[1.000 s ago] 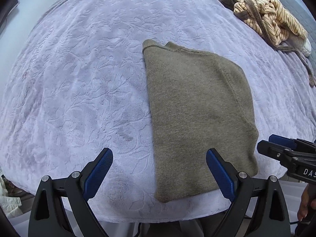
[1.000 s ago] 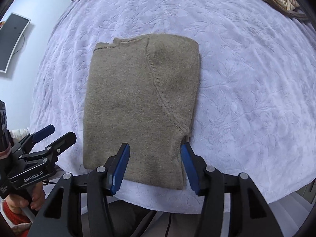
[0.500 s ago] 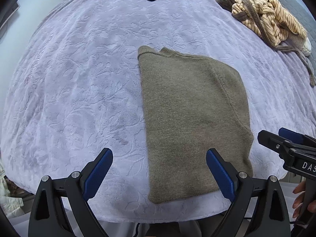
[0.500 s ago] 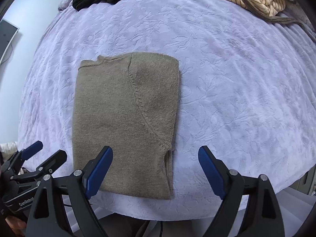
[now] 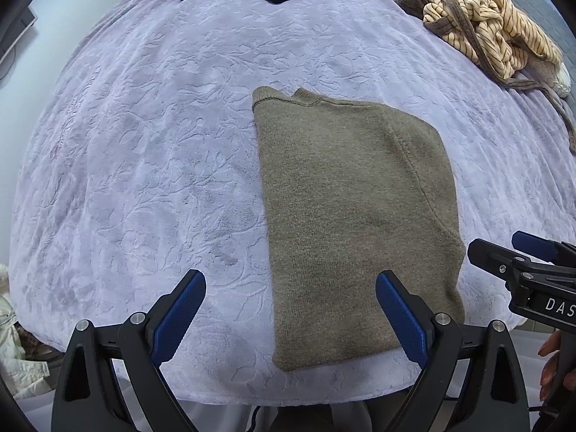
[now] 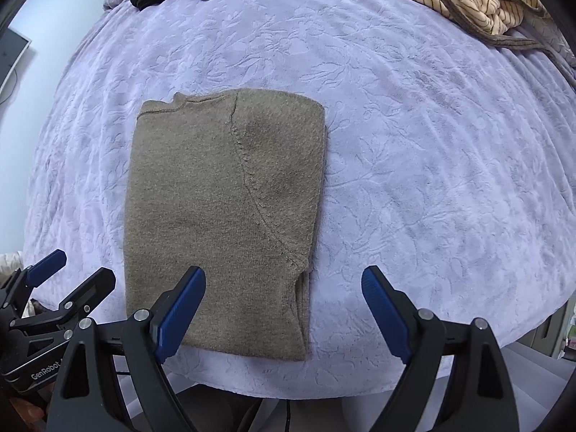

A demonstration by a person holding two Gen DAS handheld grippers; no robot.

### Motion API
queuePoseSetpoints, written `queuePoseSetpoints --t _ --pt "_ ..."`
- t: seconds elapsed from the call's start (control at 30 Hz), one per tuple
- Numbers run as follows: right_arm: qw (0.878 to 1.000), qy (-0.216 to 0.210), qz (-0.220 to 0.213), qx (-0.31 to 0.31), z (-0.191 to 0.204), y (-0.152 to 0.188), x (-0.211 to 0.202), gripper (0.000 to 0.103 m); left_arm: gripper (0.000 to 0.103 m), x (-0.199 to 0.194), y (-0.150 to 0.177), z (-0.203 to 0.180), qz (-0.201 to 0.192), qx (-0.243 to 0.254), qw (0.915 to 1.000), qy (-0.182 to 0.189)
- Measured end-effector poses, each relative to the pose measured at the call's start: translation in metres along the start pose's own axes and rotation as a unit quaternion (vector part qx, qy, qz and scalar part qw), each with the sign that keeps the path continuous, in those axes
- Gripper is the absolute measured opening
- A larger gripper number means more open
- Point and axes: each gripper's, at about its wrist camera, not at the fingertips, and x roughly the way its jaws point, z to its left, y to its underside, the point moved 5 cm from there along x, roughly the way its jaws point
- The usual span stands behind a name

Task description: Fold small clothes

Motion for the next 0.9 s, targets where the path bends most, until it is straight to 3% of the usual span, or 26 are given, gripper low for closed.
queuePoseSetpoints --t 0.9 --pt "1.000 0.021 -0.002 -0.002 0.0011 -0.0015 -0.0028 0.090 0.096 -0.0048 0.0009 0.0011 -0.004 0.003 1.0000 -0.003"
